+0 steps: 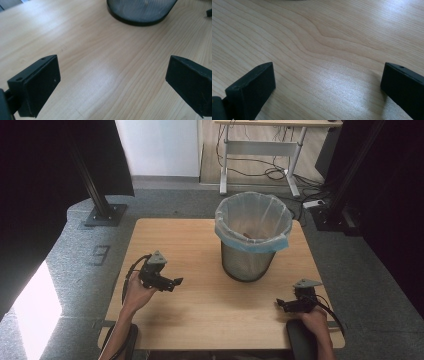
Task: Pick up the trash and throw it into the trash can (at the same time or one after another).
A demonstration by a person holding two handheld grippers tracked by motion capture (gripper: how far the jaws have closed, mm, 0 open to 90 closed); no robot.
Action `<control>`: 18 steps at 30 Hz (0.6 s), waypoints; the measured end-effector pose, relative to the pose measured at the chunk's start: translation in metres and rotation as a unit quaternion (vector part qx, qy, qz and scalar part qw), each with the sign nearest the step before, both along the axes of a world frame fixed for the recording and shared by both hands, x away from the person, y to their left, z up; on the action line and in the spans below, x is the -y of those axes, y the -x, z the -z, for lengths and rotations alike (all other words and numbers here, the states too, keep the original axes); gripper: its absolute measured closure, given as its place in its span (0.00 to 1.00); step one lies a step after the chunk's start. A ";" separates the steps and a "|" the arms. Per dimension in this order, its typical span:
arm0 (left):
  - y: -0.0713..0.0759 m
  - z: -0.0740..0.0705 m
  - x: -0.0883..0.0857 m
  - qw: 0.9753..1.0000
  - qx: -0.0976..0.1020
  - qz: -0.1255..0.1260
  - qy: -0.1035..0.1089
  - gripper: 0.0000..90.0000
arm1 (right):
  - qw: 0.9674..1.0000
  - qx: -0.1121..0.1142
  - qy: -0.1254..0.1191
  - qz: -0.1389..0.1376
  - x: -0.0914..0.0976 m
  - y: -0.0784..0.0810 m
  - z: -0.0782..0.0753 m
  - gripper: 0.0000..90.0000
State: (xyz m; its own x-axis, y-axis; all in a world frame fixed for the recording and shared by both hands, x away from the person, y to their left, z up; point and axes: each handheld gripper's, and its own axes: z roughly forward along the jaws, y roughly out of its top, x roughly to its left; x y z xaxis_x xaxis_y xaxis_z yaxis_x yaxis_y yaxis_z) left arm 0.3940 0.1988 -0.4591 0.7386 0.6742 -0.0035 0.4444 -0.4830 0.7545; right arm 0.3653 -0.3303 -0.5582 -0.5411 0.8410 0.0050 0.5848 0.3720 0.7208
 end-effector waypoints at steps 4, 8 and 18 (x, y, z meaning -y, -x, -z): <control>0.002 0.016 -0.001 1.000 -0.007 -0.003 -0.004 0.00 | 1.000 0.000 0.000 0.000 0.000 0.000 0.000 0.00; 0.005 0.032 -0.001 1.000 -0.013 -0.008 -0.008 0.00 | 1.000 0.000 0.000 0.000 0.000 0.000 0.000 0.00; 0.009 0.072 0.000 0.998 -0.035 -0.020 -0.046 0.00 | 1.000 0.000 0.000 0.000 0.000 0.000 0.000 0.00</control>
